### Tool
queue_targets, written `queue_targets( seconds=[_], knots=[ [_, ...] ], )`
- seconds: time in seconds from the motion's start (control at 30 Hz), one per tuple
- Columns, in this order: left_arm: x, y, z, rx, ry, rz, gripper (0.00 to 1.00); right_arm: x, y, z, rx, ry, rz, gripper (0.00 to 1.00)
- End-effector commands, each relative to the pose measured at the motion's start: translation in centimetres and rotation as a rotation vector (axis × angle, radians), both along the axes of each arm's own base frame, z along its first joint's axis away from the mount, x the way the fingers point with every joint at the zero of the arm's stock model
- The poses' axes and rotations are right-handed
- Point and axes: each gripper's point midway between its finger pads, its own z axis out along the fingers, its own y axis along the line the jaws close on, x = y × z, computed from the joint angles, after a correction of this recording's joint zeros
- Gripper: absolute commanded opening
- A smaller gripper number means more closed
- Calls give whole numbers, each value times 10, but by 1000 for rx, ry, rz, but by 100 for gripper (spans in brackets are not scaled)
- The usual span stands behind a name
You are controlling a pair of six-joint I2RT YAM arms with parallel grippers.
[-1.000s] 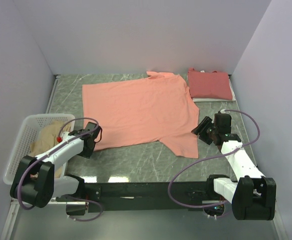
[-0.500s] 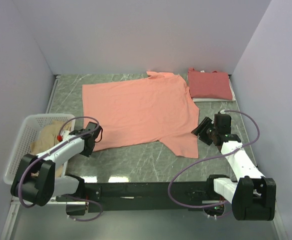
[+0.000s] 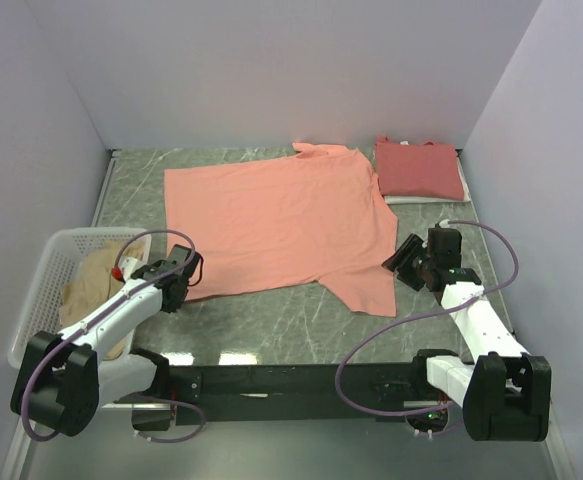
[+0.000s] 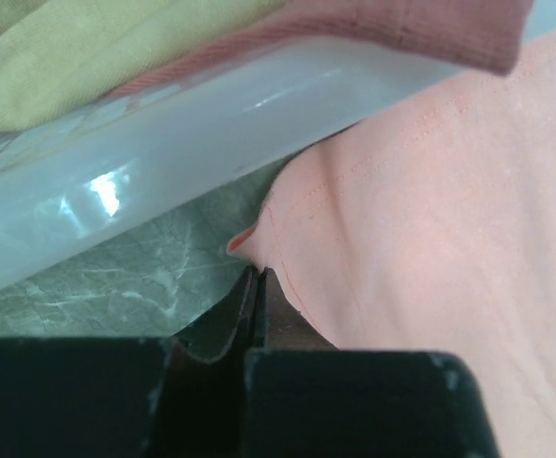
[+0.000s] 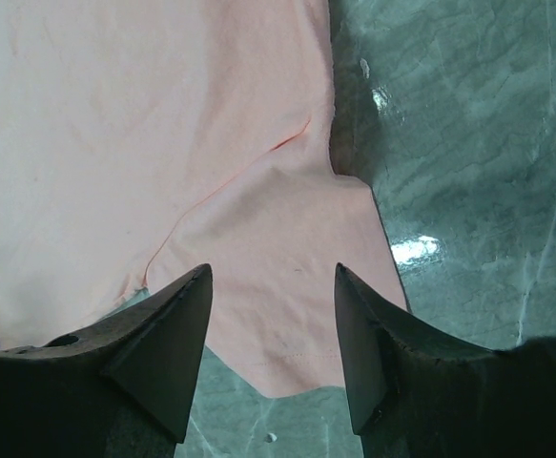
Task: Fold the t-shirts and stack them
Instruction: Flatten the tshirt out
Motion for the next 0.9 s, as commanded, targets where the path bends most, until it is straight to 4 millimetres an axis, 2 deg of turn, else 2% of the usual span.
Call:
queue_targets(
  seconds=[0.0, 0.3, 0.53, 0.7, 0.87],
  knots=[
    [3, 2, 4, 22, -26, -17, 1, -1, -3, 3, -11, -15, 0, 61],
    [1, 7, 19, 38, -63, -1, 1, -18, -22, -11, -81, 89, -89, 64],
    [6, 3, 21, 21, -80, -15, 1, -40, -12, -27, 2, 179, -129, 64],
    [11, -1, 23, 7, -97, -29, 1, -60, -16, -36, 4, 217, -203, 64],
    [18, -5, 26, 3, -106, -45, 1, -81, -4, -44, 69, 258, -213, 64]
  ],
)
